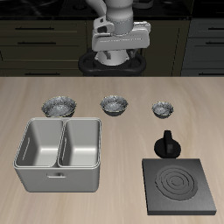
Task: Place the largest bowl in the left side of the drainer and the medium bowl in the right side
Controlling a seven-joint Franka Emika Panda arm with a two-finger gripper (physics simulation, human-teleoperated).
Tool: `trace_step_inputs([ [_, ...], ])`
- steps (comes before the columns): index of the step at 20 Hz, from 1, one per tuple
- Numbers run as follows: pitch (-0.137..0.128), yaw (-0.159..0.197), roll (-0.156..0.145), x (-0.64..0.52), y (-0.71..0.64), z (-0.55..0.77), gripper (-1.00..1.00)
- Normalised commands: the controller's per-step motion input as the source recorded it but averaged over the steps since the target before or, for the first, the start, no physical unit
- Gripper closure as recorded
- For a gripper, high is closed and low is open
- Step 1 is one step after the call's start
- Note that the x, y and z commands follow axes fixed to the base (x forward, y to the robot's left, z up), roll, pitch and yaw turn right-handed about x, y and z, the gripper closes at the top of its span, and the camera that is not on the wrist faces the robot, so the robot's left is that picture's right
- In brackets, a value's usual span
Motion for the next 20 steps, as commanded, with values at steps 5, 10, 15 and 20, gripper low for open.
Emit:
trace_step_inputs([
  [5,0.002,0.001,-0.01,0.01,0.03,-0.03,-1.0],
  [10,0.004,0.119,0.09,0.0,-0.1,-0.03,-1.0],
  [15,0.033,0.029,0.057,0.15,-0.37,-0.05,-1.0],
  [20,0.032,-0.007,-0.052,0.28,-0.64,-0.14,-1.0],
])
